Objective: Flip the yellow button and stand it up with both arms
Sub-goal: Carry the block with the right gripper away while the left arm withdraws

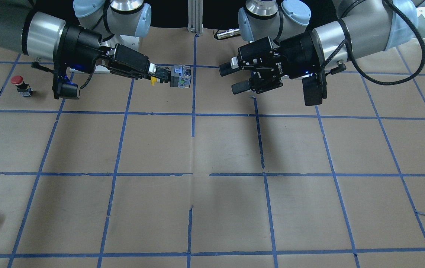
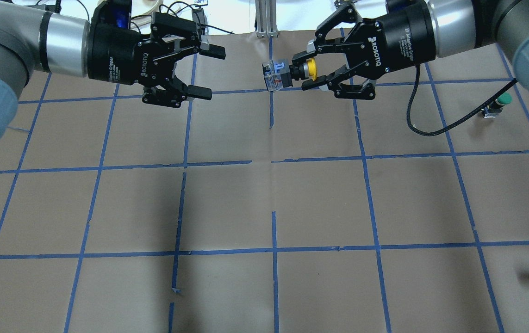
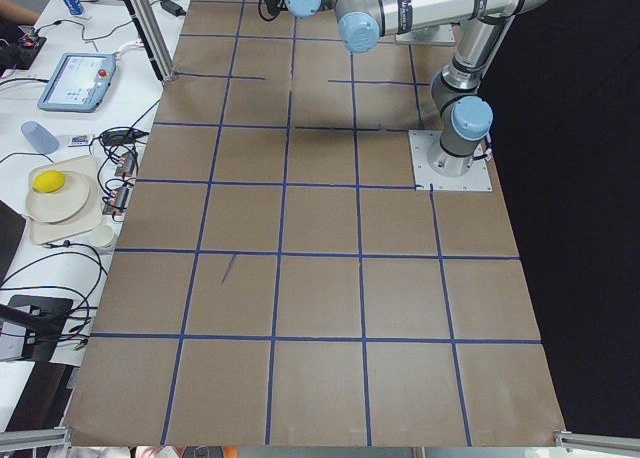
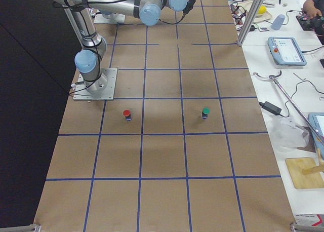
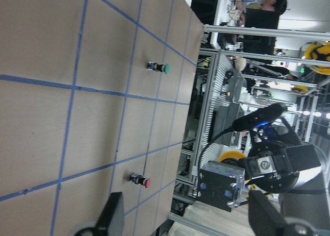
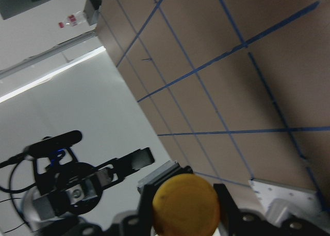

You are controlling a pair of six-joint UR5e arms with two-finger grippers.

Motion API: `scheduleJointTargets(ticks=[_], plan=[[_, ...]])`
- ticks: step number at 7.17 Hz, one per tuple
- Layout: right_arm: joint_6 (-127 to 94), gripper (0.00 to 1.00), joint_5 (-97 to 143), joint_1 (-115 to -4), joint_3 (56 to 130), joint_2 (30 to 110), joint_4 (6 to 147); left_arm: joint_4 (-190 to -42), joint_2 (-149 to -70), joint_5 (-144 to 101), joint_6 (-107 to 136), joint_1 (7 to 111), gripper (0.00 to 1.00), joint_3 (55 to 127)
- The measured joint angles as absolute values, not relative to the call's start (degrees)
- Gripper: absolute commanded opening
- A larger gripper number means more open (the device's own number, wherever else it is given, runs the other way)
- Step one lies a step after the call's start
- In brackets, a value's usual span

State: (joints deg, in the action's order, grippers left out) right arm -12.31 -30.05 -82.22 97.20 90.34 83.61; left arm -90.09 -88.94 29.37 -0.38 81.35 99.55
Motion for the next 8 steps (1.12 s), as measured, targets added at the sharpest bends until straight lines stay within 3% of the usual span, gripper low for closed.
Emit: scheduleJointTargets(ticks=[3, 8], plan=[[3.13, 0.25, -52.34, -82.44, 98.34, 90.34, 87.18, -89.95, -89.53, 47.11, -0.04, 81.31, 0.89, 98.16], [48.17, 0.25, -79.64, -77.09, 104.90, 90.24, 94.19, -85.34, -92.08, 75.96, -0.16, 85.52, 0.98, 94.99]])
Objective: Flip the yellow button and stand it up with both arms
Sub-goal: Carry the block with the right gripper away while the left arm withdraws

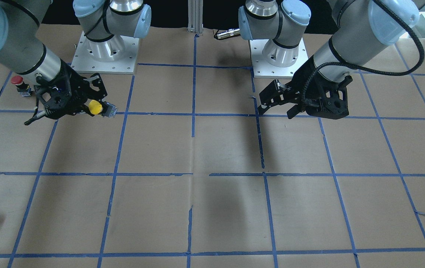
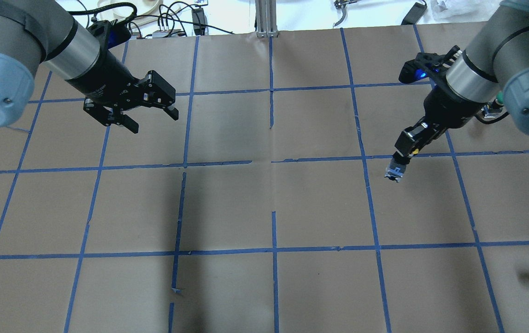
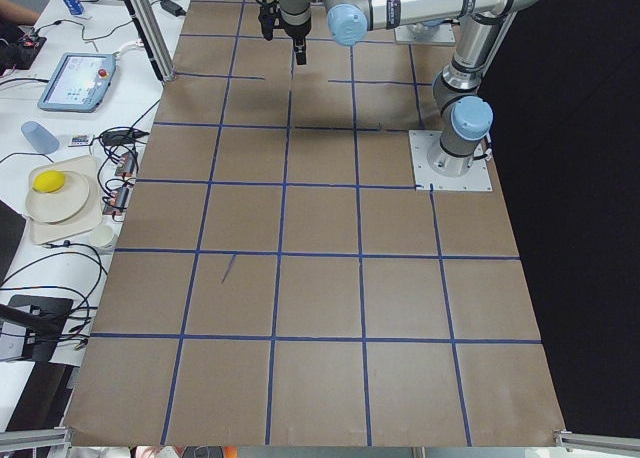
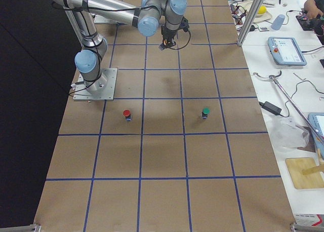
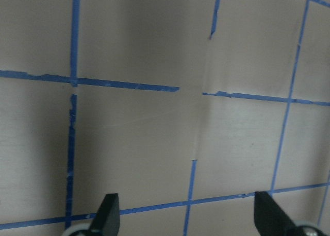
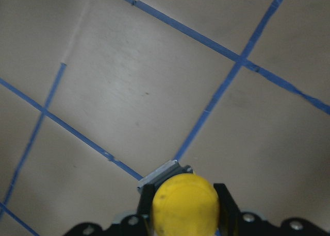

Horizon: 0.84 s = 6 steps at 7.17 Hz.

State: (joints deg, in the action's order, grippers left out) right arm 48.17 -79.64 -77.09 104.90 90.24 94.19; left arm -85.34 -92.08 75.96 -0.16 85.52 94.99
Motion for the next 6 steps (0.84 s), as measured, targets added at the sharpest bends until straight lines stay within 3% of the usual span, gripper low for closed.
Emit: scheduleJointTargets(ticks=[6], plan=[[113.42, 0.25, -82.20, -51.90, 112.91, 89.85, 104.96, -86.39, -91.43, 89.97, -0.73, 90.38, 1.00, 90.24]])
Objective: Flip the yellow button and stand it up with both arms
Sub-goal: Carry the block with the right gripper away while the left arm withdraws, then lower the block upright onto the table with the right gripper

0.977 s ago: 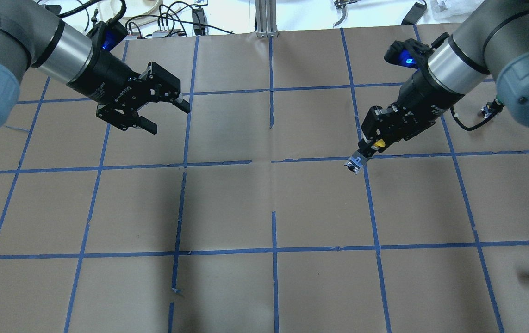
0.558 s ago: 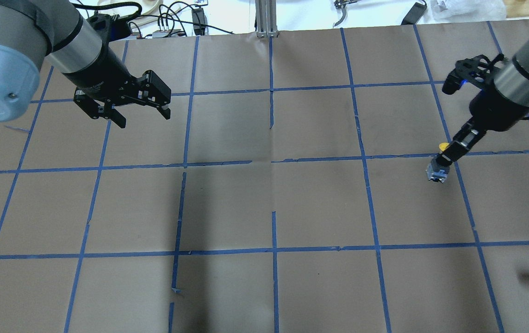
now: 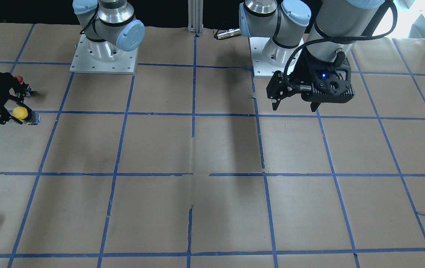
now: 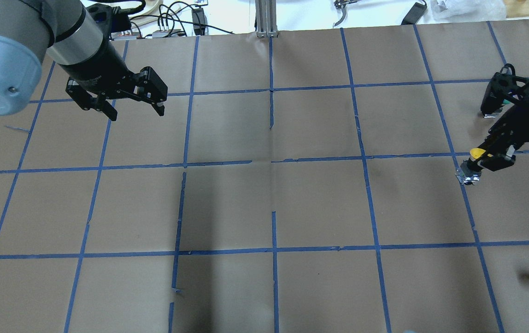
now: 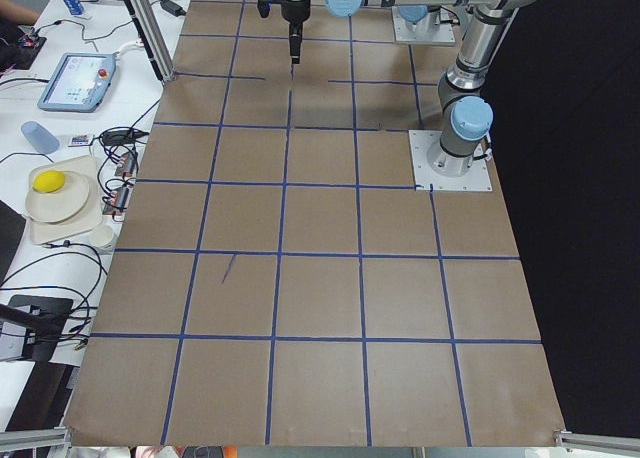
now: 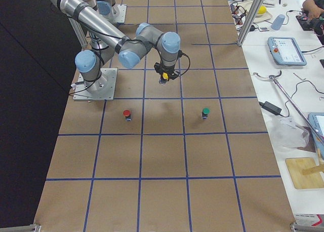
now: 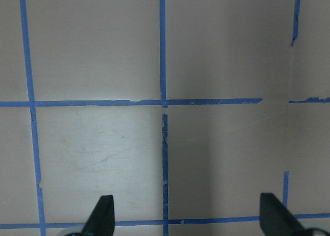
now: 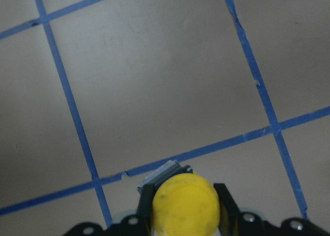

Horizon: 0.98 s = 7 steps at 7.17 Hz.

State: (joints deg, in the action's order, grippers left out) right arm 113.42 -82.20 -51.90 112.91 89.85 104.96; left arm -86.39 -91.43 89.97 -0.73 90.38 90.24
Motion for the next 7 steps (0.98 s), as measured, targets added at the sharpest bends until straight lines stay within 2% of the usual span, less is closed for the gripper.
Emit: scheduleJointTargets(ticks=[3, 7], plan=[[143.02, 0.25, -83.28, -46.68, 113.03, 88.03, 107.85, -92.46, -89.96, 91.10, -2.02, 89.73, 0.99, 89.73], [171.73, 0.21, -88.30, -46.09, 112.79, 79.34, 119.09, -94.95, -88.62, 92.04, -3.33, 89.93, 0.99, 89.05]])
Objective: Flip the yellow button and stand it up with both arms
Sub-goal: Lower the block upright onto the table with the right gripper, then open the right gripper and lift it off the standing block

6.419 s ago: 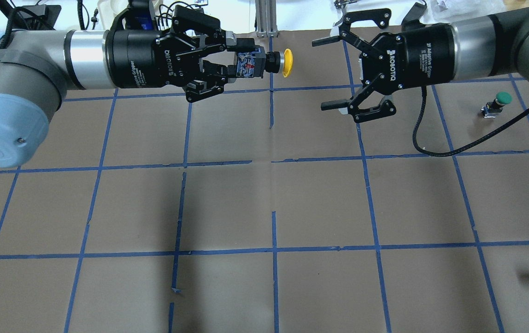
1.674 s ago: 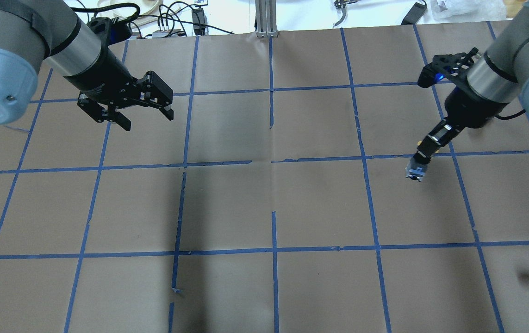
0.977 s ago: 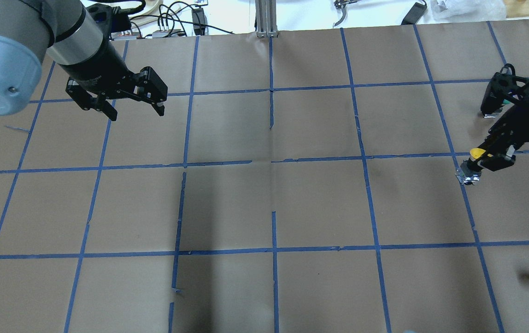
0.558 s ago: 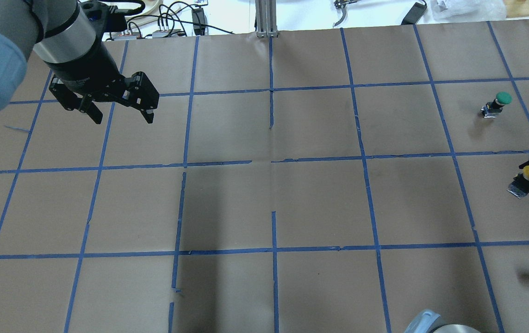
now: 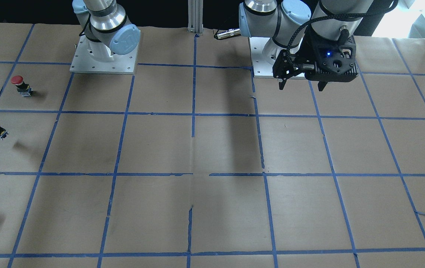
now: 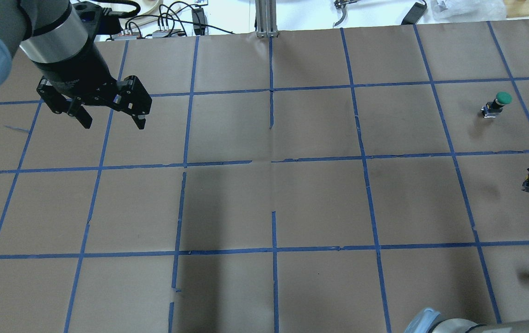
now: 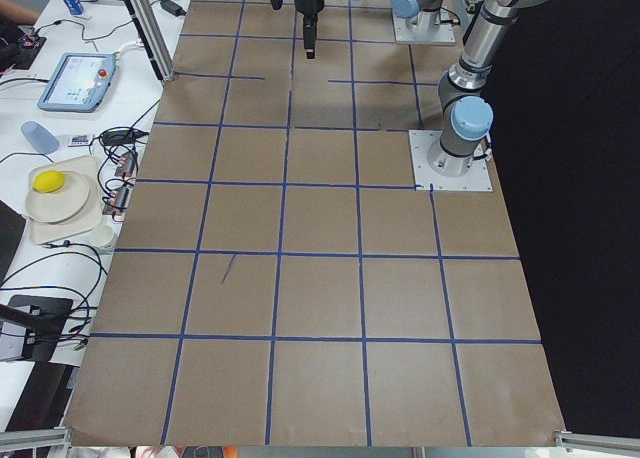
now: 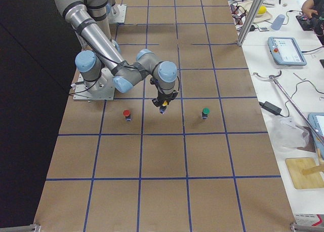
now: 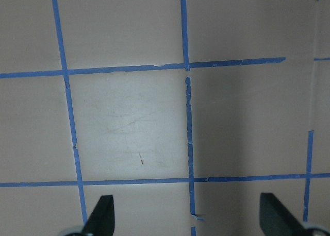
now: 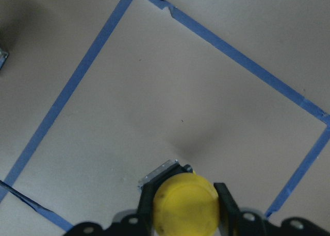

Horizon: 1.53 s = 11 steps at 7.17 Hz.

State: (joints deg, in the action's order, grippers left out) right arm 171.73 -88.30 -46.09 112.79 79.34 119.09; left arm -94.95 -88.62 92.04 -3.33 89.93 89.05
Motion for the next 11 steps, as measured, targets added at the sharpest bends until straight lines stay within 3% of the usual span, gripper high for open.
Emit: scheduleJointTargets(ticks=[1, 2, 4, 5, 9, 11], plan=[[175.68, 0.22, -87.91, -46.07, 112.85, 78.63, 119.11, -94.81, -88.37, 91.70, -4.57, 89.68, 0.99, 89.22], [178.71, 0.36, -86.91, -45.81, 112.93, 78.29, 118.72, -94.69, -87.88, 91.56, -5.33, 89.43, 1.00, 89.33], [181.90, 0.45, -85.35, -43.67, 113.55, 77.68, 118.31, -94.22, -86.69, 91.50, -7.76, 88.89, 1.00, 89.30], [182.40, 0.99, -85.19, -43.05, 113.96, 77.18, 118.30, -94.10, -86.25, 91.55, -8.90, 88.81, 1.00, 89.58], [181.01, 1.00, -85.11, -42.76, 113.65, 77.14, 118.82, -93.95, -88.09, 90.37, -9.83, 87.76, 1.00, 88.41], [177.59, 1.00, -85.27, -44.15, 109.93, 79.01, 117.35, -93.80, -89.87, 88.59, -8.45, 86.08, 1.00, 87.61]])
